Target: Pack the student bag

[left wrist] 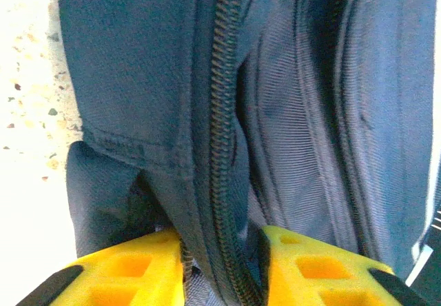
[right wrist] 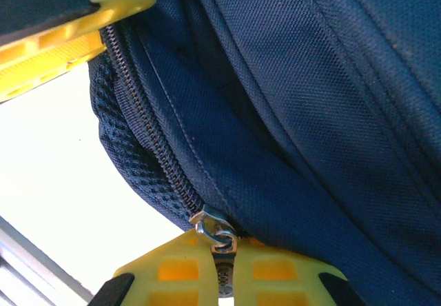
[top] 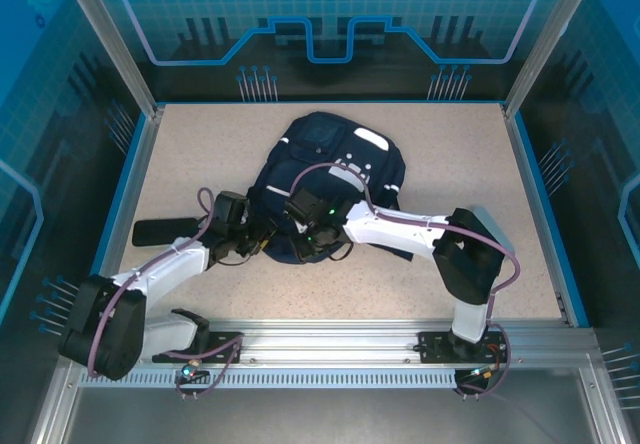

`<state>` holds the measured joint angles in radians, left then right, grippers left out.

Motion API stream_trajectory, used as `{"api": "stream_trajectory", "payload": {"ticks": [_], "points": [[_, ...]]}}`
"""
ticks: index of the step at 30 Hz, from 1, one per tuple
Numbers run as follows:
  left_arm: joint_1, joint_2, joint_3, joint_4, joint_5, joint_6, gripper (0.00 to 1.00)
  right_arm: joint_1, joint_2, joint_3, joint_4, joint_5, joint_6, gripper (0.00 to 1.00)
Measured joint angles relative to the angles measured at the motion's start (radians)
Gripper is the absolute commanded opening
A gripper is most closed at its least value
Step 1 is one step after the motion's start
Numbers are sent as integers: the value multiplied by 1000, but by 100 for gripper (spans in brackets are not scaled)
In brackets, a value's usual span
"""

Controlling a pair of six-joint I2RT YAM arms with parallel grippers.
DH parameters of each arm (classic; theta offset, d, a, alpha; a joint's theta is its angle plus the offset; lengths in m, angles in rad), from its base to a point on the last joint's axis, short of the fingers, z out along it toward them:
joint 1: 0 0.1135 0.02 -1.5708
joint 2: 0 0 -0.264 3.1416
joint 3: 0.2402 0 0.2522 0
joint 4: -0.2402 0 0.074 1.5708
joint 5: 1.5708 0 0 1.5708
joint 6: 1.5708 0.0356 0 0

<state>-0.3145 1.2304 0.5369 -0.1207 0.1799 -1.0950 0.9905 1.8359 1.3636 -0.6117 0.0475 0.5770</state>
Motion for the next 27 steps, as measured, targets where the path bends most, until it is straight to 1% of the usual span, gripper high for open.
{"api": "stream_trajectory", "payload": {"ticks": [2, 11, 15, 20, 27], "points": [[-2, 12, 0, 0, 2, 5, 27, 10, 0, 0, -9, 27, -9, 0], [-10, 25, 0, 7, 0, 23, 7, 16, -3, 0, -28, 81, -19, 0], [-14, 13, 1, -1, -16, 29, 2, 19, -11, -4, -37, 108, -12, 0], [-23, -30, 6, -25, -44, 40, 0, 20, -45, -30, -70, 166, 8, 0], [-29, -62, 25, -59, -68, 74, 0, 14, -169, -139, -108, 262, 46, 0]]}}
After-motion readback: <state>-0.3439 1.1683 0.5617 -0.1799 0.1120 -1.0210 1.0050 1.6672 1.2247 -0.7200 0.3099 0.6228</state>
